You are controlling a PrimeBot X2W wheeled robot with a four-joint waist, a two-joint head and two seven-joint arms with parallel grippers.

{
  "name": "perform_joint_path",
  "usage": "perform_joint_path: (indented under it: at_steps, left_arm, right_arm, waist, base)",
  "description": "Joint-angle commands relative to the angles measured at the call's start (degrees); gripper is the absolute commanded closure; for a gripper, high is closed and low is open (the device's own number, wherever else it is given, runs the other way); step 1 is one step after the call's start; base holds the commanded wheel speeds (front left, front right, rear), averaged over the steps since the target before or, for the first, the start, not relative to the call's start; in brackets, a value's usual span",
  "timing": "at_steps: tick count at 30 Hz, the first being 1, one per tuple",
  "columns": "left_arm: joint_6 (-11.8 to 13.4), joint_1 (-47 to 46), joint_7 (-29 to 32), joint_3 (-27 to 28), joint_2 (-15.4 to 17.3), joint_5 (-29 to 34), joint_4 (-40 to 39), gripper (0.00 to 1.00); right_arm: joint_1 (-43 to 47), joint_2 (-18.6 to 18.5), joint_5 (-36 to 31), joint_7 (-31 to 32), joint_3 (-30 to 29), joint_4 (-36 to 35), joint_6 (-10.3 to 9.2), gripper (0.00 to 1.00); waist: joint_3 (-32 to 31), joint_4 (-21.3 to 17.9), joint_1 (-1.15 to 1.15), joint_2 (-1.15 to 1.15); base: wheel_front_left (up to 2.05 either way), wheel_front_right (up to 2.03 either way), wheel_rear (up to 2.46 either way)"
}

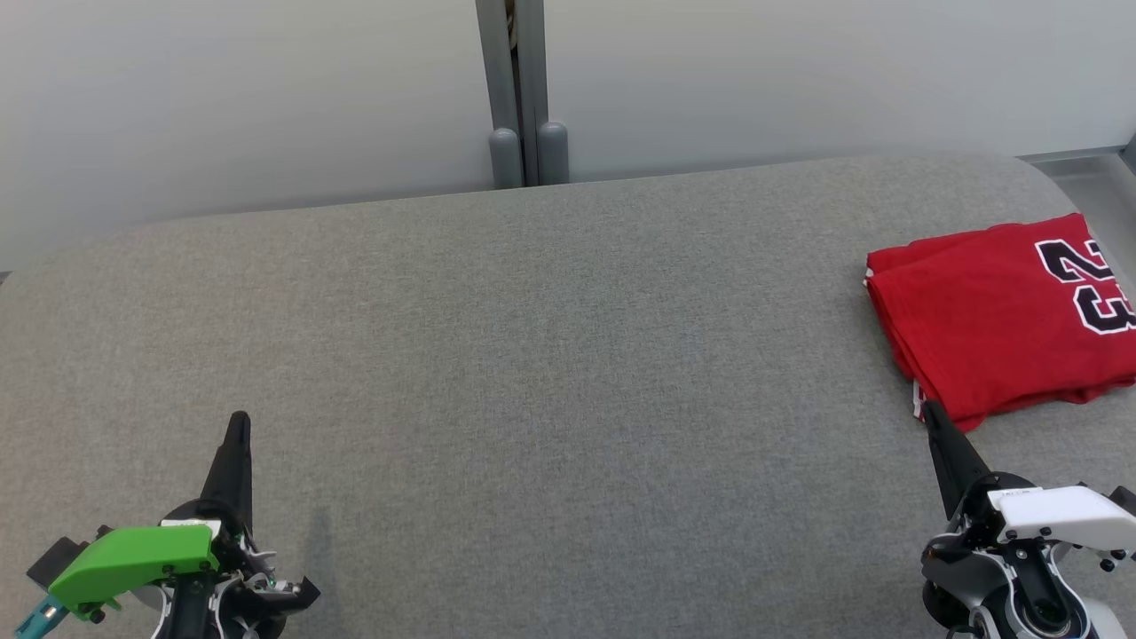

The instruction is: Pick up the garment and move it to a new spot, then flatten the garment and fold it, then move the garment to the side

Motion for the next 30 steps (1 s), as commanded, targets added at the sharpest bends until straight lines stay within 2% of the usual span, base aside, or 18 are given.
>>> perform_joint_path:
  at_steps: [1,30]
  left_arm:
    - [-0.3,-0.6,0.2,0.1,0.3,-0.3,-0.1,1.0]
    - [-0.3,-0.6,0.2,0.1,0.3,-0.3,-0.1,1.0]
  right_arm:
    - [-0.5,-0.3,0.2,0.1,-0.1,-0.3,-0.04,1.0]
    - [-0.5,-0.3,0.2,0.1,-0.1,-0.2,-0.04,1.0]
  waist:
    - [0.0,0.0,0.0,0.0]
    - [0.0,0.0,0.0,0.0]
  base:
    - [0.0,0.0,0.0]
    - [0.0,0.0,0.0]
